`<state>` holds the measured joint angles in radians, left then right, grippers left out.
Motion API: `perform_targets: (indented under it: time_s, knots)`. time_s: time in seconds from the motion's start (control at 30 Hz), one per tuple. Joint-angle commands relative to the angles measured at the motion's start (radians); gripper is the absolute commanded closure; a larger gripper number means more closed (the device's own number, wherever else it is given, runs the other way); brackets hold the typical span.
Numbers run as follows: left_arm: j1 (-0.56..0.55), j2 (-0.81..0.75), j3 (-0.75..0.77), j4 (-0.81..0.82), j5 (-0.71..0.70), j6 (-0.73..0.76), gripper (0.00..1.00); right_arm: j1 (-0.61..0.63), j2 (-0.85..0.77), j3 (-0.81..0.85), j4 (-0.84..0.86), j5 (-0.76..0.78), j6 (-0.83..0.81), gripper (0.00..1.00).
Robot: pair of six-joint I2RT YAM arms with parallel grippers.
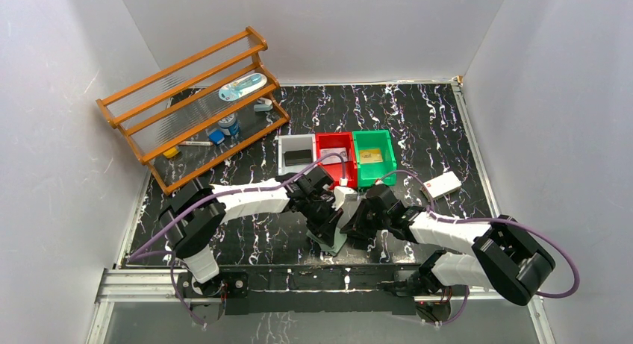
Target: Take the credit cards out of the card holder
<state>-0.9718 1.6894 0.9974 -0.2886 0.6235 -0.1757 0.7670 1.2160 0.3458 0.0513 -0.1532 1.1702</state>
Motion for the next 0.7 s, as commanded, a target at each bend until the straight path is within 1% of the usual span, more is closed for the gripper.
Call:
perform_targets:
  time_s: [0.0, 0.07, 0.17, 0.2, 0.3, 0.37, 0.4, 0.5, 0.53, 0.6, 0.67]
  knots:
    - [-0.007, -0.051, 0.000, 0.009, 0.034, -0.008, 1.00, -0.001, -0.019, -0.017, -0.111, 0.136, -0.010, 0.89]
    - [-0.007, -0.072, -0.001, -0.010, -0.011, 0.004, 1.00, 0.000, -0.039, -0.022, -0.120, 0.147, -0.004, 0.89]
    - [-0.007, -0.110, -0.020, -0.013, -0.125, -0.002, 1.00, 0.001, -0.068, -0.033, -0.132, 0.166, 0.015, 0.88]
    - [-0.007, -0.130, -0.034, -0.001, -0.174, -0.018, 1.00, 0.000, -0.077, -0.036, -0.137, 0.172, 0.020, 0.87]
    - [-0.004, -0.192, -0.086, 0.050, -0.260, -0.062, 0.99, -0.001, -0.108, -0.042, -0.142, 0.175, 0.015, 0.83]
    - [-0.004, -0.228, -0.117, 0.083, -0.292, -0.102, 0.93, 0.000, -0.132, -0.037, -0.152, 0.174, -0.001, 0.79]
    - [-0.003, -0.241, -0.133, 0.103, -0.300, -0.122, 0.89, -0.001, -0.147, -0.032, -0.165, 0.178, -0.010, 0.74]
    - [-0.001, -0.264, -0.181, 0.149, -0.284, -0.167, 0.86, 0.000, -0.212, -0.012, -0.213, 0.204, -0.044, 0.61]
    - [-0.002, -0.266, -0.194, 0.161, -0.277, -0.182, 0.86, -0.001, -0.224, -0.011, -0.220, 0.211, -0.059, 0.58]
    - [-0.002, -0.268, -0.214, 0.179, -0.265, -0.206, 0.86, 0.000, -0.262, 0.044, -0.263, 0.228, -0.089, 0.55]
    - [-0.002, -0.283, -0.234, 0.187, -0.291, -0.236, 0.83, 0.001, -0.283, 0.084, -0.306, 0.242, -0.133, 0.51]
